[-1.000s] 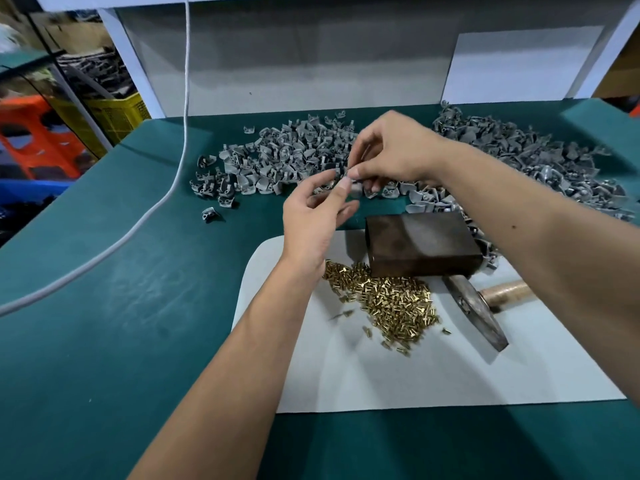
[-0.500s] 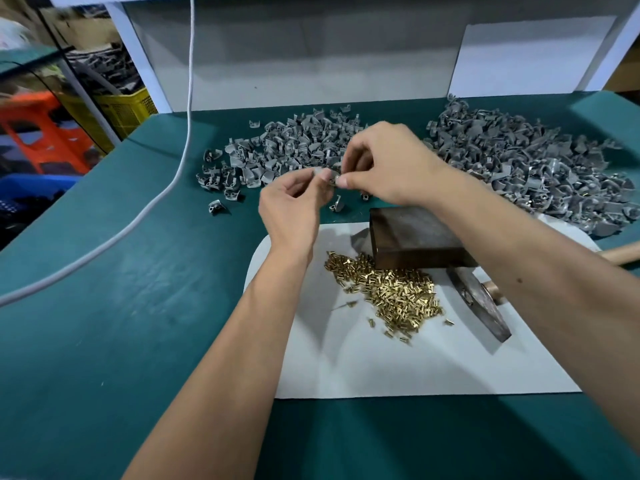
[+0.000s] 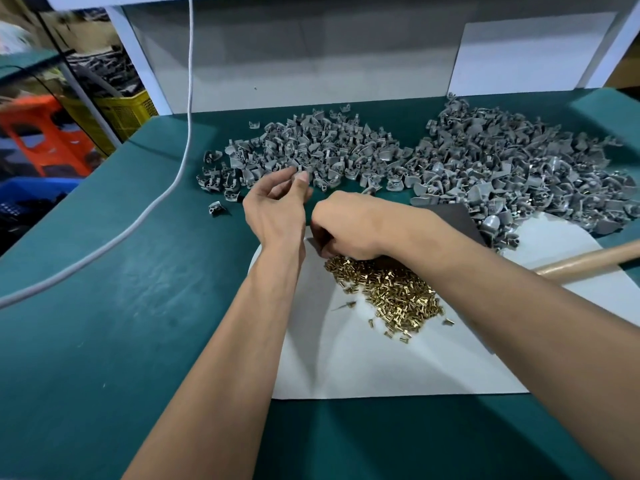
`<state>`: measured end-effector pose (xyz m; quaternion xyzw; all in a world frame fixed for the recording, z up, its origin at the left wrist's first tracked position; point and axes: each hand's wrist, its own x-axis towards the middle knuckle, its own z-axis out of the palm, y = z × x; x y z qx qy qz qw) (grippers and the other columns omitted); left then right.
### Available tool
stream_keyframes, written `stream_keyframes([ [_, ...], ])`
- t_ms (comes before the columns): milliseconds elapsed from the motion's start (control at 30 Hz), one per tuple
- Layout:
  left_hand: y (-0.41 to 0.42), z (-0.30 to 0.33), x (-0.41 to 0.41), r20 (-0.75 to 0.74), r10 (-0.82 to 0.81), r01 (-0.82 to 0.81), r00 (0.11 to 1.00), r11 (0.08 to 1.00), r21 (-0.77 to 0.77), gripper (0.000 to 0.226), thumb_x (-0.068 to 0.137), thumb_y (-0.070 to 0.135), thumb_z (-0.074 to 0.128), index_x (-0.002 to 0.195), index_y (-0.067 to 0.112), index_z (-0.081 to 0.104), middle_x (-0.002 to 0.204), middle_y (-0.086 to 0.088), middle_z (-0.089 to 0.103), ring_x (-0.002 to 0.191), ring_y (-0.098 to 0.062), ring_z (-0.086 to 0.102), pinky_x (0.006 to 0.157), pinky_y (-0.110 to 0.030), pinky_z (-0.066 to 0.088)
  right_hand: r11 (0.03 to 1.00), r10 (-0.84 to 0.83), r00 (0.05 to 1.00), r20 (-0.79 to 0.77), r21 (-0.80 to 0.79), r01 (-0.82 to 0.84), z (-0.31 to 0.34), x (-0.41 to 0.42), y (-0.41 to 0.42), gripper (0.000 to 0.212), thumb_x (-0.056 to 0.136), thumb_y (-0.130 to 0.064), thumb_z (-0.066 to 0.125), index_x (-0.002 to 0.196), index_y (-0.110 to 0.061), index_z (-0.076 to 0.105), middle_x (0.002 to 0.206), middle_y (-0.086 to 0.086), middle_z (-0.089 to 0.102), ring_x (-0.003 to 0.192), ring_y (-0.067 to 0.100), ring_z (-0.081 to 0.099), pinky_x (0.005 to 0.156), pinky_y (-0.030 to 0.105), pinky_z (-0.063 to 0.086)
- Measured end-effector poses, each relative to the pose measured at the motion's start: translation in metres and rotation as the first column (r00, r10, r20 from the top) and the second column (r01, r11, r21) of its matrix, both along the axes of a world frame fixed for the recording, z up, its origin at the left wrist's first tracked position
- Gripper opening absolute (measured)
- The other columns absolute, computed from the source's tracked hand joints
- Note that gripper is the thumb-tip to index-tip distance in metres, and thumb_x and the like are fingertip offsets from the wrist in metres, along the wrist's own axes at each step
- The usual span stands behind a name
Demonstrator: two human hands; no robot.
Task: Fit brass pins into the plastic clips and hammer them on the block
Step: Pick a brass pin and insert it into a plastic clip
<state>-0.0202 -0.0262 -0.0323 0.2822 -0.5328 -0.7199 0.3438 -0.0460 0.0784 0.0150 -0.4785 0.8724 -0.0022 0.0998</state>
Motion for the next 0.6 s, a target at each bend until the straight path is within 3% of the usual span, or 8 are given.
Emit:
stream_keyframes([
  [100,0.001,0.001,0.0,0.003,-0.027,0.027,1.0,1.0,0.008,0.019,0.085,-0.005,0.076,0.102,0.002,0.074,0.095,-0.025,0.075,0.08,-0.025,0.076,0.087,-0.052,0.061,0.998,0.006,1.0,-0.011,-0.061,-0.007,0.003,0.002,0.007,0.02,0.096,-0.018,0.064,0.077,-0.02,0.056,0.077,0.0,0.056,0.065,0.021,0.057,0.062,0.031,0.042],
  [200,0.003,0.002,0.001,0.02,-0.081,0.082,0.997,0.993,-0.088,0.021,0.084,-0.005,0.076,0.101,0.008,0.076,0.094,-0.015,0.077,0.082,-0.019,0.075,0.086,-0.046,0.063,0.953,-0.057,0.994,0.097,-0.293,0.083,0.013,0.001,0.029,0.007,0.098,-0.018,0.065,0.091,-0.016,0.065,0.083,-0.006,0.067,0.061,0.007,0.068,0.064,0.027,0.057],
  [300,0.013,0.004,0.004,-0.079,-0.279,0.269,0.957,0.956,-0.119,0.022,0.086,-0.006,0.075,0.103,0.009,0.075,0.088,-0.013,0.077,0.079,-0.022,0.072,0.081,-0.04,0.061,0.814,-0.141,0.985,0.097,-0.554,0.172,0.019,-0.001,0.061,0.006,0.091,-0.024,0.075,0.087,-0.028,0.072,0.082,-0.019,0.068,0.075,-0.006,0.064,0.073,0.009,0.048],
  [400,0.03,0.004,0.006,-0.153,-0.45,0.428,0.88,0.89,-0.157,0.028,0.087,-0.008,0.073,0.112,0.007,0.073,0.082,-0.011,0.073,0.076,-0.02,0.07,0.082,-0.035,0.061,0.666,-0.247,0.957,0.149,-0.692,0.28,0.018,-0.002,0.1,0.006,0.088,-0.023,0.079,0.089,-0.028,0.078,0.084,-0.02,0.071,0.081,-0.004,0.066,0.077,0.01,0.049],
  [467,0.04,0.006,0.008,-0.156,-0.522,0.495,0.839,0.85,-0.18,0.031,0.086,-0.01,0.073,0.114,0.003,0.073,0.087,-0.016,0.07,0.083,-0.024,0.07,0.086,-0.034,0.061,0.602,-0.313,0.934,0.173,-0.725,0.336,0.012,-0.001,0.123,0.01,0.088,-0.019,0.079,0.093,-0.028,0.08,0.087,-0.018,0.073,0.083,-0.002,0.068,0.082,0.017,0.053],
  [600,0.055,0.008,0.014,-0.069,-0.61,0.578,0.789,0.776,-0.254,0.036,0.08,-0.007,0.079,0.109,0.015,0.079,0.103,-0.022,0.072,0.105,-0.049,0.069,0.1,-0.052,0.056,0.557,-0.39,0.907,0.158,-0.744,0.369,-0.007,0.006,0.149,0.018,0.088,-0.012,0.077,0.096,-0.028,0.08,0.09,-0.016,0.074,0.089,-0.003,0.067,0.087,0.016,0.052],
])
